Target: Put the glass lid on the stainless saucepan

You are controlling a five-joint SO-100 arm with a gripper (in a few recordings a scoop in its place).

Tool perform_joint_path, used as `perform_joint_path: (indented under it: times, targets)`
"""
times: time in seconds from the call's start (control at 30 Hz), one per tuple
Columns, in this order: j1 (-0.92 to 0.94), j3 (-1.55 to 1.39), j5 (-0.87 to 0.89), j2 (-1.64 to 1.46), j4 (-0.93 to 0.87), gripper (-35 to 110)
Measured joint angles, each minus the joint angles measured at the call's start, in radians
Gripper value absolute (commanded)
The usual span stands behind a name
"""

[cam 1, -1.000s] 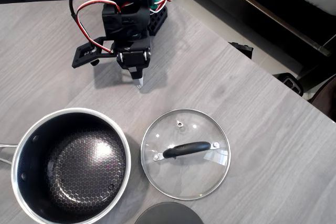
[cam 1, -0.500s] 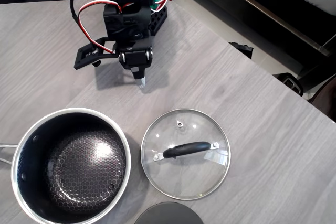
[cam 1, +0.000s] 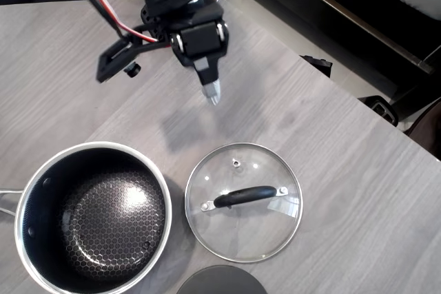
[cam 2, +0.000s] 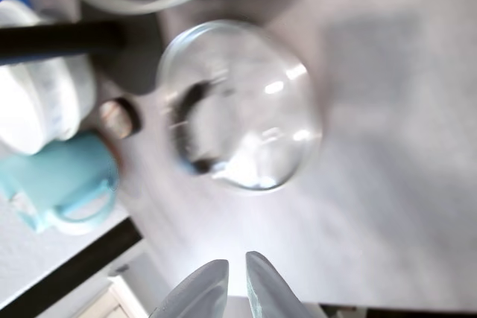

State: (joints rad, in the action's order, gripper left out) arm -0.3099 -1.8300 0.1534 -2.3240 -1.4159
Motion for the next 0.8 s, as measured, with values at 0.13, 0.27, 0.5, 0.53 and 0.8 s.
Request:
perform_joint_path:
  times: [0.13, 0.27, 0.5, 0.53, 0.8]
  targets:
    - [0.0, 0.566, 0.002, 0.508, -0.133, 0]
    - [-0.014, 0.864, 0.002, 0.825, -0.184, 7]
    - [-0.014, 0.91, 0.0, 0.996, -0.247, 11]
    - [-0.014, 0.911, 0.0, 1.012, -0.262, 13]
    - [-0.018, 0.911, -0.012, 1.127, -0.285, 22]
